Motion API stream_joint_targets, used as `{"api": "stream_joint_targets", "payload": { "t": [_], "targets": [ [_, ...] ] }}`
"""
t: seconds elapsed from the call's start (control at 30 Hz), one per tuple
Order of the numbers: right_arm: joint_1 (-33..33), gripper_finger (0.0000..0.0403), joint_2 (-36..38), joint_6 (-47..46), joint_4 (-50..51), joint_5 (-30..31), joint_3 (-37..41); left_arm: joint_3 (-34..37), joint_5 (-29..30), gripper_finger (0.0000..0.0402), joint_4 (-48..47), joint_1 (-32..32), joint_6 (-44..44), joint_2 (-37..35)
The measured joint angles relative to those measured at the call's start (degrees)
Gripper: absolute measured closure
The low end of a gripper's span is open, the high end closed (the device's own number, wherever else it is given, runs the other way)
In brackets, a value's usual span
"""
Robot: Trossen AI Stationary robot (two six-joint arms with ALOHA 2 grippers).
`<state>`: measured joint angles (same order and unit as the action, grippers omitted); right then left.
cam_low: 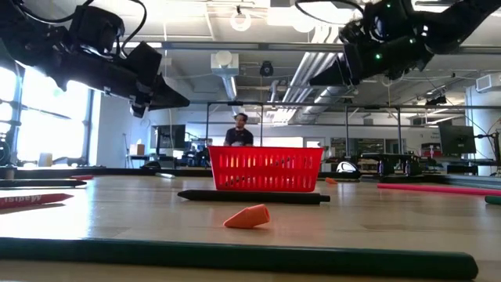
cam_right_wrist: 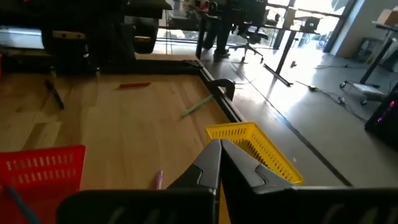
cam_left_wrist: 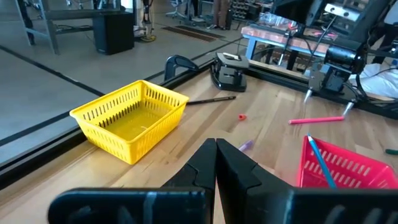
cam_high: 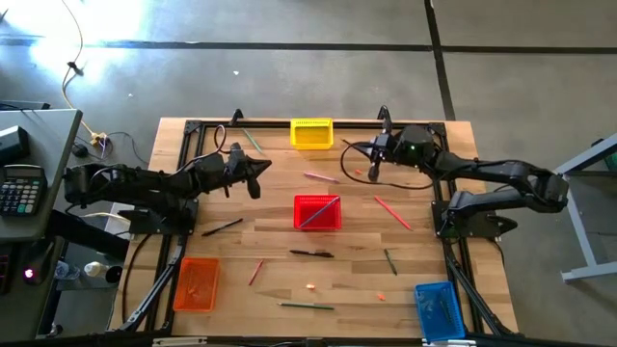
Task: Sort crayons/erasers/pens/pencils in bins
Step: Put the purple ball pen into the yellow bin
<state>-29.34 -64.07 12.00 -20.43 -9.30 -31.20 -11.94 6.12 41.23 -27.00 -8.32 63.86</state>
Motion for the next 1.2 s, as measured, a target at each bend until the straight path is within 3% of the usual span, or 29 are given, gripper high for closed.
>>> {"api": "stream_joint_targets", "payload": {
  "t": [0.3,0.53,0.7,0.97,1.2],
  "targets": [
    [6.7,0.0403,0.0,-3.9,22.2,8.9,-9.6,0.0,-0.1,0.0401,0.0,0.0,1.0,0.0],
    [14.0,0.0403,0.0,-15.8,37.7,20.4,-14.0,0.0,0.0,0.0401,0.0,0.0,1.1,0.0],
    [19.1,0.0403,0.0,-24.9,45.3,25.4,-15.6,0.0,0.0,0.0401,0.0,0.0,3.0,0.0],
    [22.9,0.0391,0.0,-33.7,57.5,26.3,-17.9,0.0,0.0,0.0401,-0.5,0.0,3.1,0.0],
    [23.1,0.0317,-0.1,-40.0,69.4,25.3,-18.7,0.0,0.0,0.0401,-1.2,0.0,3.6,0.0]
  ]
}}
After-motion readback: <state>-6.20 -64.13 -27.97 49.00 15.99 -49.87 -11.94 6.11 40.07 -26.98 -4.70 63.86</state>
